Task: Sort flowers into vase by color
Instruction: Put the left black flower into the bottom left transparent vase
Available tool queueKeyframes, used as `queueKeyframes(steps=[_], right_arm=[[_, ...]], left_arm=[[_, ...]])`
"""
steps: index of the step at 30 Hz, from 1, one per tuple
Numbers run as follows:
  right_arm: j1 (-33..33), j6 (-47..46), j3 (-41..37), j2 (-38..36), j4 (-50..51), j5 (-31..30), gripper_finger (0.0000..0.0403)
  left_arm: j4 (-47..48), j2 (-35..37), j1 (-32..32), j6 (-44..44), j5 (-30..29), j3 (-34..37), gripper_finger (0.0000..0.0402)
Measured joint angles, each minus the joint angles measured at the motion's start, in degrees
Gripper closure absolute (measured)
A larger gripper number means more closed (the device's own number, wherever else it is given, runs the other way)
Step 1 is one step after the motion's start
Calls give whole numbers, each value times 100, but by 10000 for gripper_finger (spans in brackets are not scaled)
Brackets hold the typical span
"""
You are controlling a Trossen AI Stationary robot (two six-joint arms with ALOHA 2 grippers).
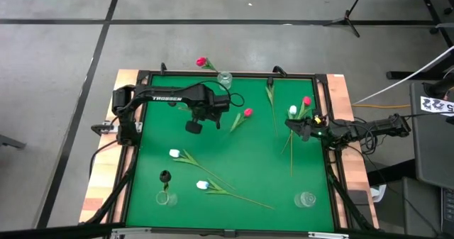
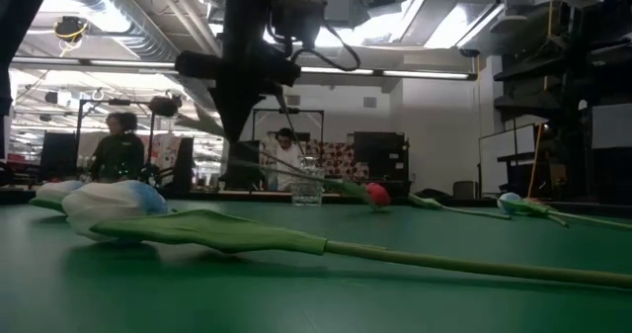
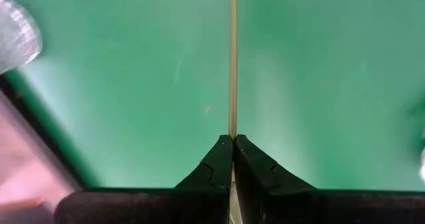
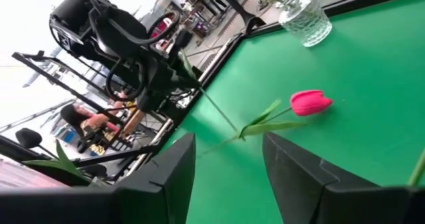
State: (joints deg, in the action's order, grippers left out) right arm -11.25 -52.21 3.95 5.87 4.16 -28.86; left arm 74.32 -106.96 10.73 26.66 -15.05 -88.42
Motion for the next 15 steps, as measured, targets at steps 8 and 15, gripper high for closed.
queueKeyframes(steps=[8, 15], right_arm=[[0, 37, 0, 0, -81, 601, 226], [0, 63, 4, 156, -114, 937, 226]], left_arm=[[947, 4, -266, -130, -630, -442, 399], [1576, 4, -522, -75, -1179, -868, 399]])
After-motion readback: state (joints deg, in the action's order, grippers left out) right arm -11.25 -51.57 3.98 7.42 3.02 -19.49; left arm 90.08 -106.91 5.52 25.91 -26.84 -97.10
